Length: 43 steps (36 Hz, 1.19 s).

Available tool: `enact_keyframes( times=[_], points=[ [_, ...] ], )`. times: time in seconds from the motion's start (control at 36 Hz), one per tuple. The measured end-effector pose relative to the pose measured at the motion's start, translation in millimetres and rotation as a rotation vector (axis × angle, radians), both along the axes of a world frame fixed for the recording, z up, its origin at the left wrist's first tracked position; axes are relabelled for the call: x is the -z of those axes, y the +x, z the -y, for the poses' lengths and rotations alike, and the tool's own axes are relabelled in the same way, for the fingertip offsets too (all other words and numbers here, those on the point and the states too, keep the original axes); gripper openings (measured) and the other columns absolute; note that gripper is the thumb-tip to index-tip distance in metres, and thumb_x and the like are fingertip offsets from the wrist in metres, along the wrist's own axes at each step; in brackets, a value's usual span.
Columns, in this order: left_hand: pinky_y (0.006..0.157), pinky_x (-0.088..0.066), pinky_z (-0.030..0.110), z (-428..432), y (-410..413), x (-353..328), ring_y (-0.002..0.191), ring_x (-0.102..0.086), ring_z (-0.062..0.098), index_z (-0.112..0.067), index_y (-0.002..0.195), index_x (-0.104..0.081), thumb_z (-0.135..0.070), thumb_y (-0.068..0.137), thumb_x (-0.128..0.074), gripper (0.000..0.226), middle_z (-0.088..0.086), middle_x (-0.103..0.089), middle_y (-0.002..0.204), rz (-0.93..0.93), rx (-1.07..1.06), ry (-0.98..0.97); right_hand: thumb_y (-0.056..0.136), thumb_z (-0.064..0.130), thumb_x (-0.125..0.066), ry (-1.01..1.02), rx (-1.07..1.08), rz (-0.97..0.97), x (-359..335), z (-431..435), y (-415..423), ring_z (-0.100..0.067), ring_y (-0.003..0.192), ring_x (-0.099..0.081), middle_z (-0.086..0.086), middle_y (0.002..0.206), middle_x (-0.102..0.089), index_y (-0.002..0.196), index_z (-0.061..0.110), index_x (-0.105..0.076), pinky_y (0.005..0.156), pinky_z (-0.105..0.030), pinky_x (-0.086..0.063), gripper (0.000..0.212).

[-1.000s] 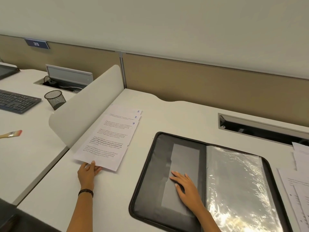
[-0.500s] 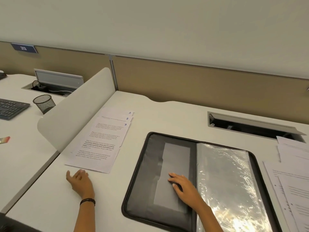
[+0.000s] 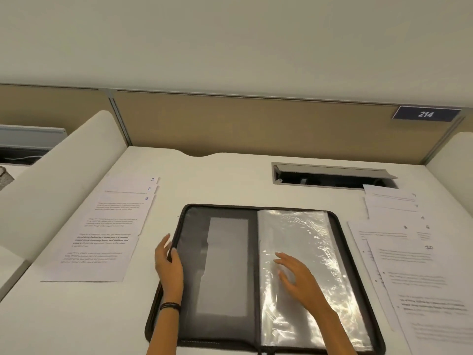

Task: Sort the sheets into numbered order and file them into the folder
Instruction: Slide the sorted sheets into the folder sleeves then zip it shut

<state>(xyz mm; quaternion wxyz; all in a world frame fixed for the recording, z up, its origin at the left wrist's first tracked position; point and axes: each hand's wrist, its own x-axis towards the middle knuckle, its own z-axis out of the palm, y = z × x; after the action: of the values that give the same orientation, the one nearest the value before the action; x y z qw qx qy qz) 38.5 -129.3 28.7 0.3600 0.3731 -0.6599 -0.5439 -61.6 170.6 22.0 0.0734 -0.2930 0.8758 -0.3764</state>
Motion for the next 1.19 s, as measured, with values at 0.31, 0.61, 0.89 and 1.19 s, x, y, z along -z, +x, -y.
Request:
enact_keyframes(
  times=[0.31,0.61,0.89,1.19],
  points=[
    [0.101,-0.041,0.031,-101,-58,-1,0.113,-0.050,0.013,-0.015,0.126,-0.050,-0.001,0.097,-0.046,0.032,-0.002,-0.053,0.124,0.057,0.466,0.055,0.093,0.036,-0.048,-0.039,0.185,0.034,0,-77,-19,0.000,0.129,-0.040,0.018,0.137,-0.047,0.122,0.036,-0.053,0.107,-0.014,-0.025,0.030],
    [0.103,-0.038,0.022,-176,-83,14,0.120,-0.049,0.008,-0.032,0.117,-0.055,-0.004,0.098,-0.045,0.035,-0.013,-0.054,0.125,0.084,0.685,0.010,0.094,0.018,-0.056,-0.034,0.290,0.019,-7,-132,-27,0.001,0.126,-0.040,0.017,0.135,-0.045,0.125,0.028,-0.055,0.103,-0.006,-0.024,0.032],
    [0.096,-0.038,0.008,-231,-101,15,0.114,-0.051,0.001,-0.037,0.112,-0.053,-0.006,0.099,-0.046,0.034,-0.015,-0.054,0.120,0.107,0.756,-0.064,0.092,0.015,-0.060,-0.030,0.356,-0.040,-11,-180,-34,-0.003,0.125,-0.041,0.014,0.132,-0.046,0.124,0.027,-0.054,0.098,0.006,-0.013,0.035],
    [0.096,-0.043,0.012,-286,-133,7,0.111,-0.054,-0.005,-0.029,0.114,-0.058,-0.002,0.097,-0.048,0.033,-0.008,-0.060,0.122,0.086,0.847,0.010,0.092,0.054,-0.040,-0.038,0.375,-0.169,-3,-232,-60,-0.001,0.124,-0.040,0.010,0.129,-0.054,0.121,0.030,-0.056,0.107,-0.003,-0.015,0.042]
  ],
)
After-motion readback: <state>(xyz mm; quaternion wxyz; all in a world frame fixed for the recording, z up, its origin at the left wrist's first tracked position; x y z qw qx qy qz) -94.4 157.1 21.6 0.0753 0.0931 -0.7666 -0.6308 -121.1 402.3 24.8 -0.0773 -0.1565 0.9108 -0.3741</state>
